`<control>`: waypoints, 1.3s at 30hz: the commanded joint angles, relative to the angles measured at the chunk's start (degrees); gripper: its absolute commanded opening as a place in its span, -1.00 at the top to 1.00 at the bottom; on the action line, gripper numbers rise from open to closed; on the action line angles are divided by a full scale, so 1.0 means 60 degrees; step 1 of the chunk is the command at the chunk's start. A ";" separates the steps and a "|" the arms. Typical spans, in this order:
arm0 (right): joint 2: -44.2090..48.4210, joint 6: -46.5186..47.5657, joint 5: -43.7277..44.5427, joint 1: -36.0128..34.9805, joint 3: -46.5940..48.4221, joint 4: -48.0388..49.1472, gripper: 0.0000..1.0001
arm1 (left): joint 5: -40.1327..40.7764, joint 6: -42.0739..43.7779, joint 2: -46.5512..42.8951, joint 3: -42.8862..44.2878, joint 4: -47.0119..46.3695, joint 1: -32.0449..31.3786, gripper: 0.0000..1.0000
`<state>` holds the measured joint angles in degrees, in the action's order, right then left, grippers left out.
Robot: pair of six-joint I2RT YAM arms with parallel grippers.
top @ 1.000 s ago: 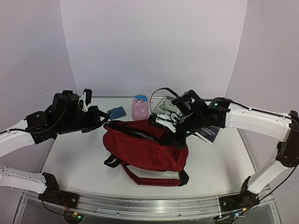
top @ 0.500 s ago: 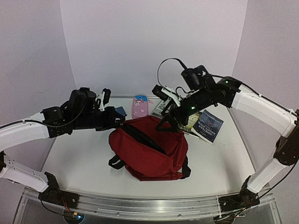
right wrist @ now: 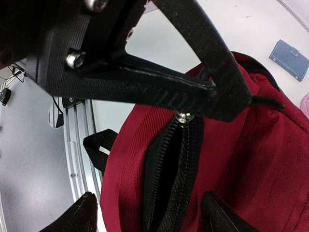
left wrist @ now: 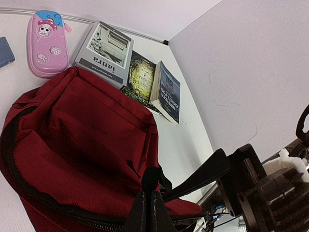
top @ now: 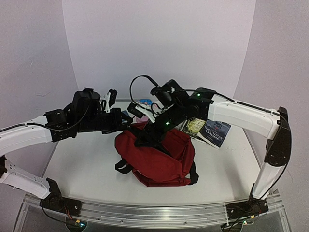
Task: Pack the student bag
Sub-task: Unzip the student bag at the center of the board.
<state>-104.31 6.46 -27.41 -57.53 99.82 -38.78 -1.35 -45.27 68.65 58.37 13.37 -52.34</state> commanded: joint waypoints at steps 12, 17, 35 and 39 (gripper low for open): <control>0.1255 0.0851 0.0941 -0.0099 -0.0908 -0.0029 1.00 | 0.3017 -0.1409 -0.1176 -0.0427 0.0375 0.0320 0.99; 0.1957 0.1679 0.1105 -0.0049 -0.1224 -0.0706 1.00 | 0.3706 -0.1765 -0.1359 -0.0820 0.0522 0.0446 1.00; 0.3249 0.2927 0.1207 0.0792 -0.0067 -0.2084 1.00 | 0.3391 -0.3456 -0.1132 -0.2250 0.0074 0.2025 0.99; 0.3379 0.3019 0.1018 0.0930 0.0110 -0.2239 1.00 | 0.3297 -0.4003 -0.1188 -0.2735 0.0107 0.2485 1.00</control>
<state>-90.41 23.18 -20.61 -53.75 96.41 -45.77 10.56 -65.88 62.24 45.57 9.56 -43.07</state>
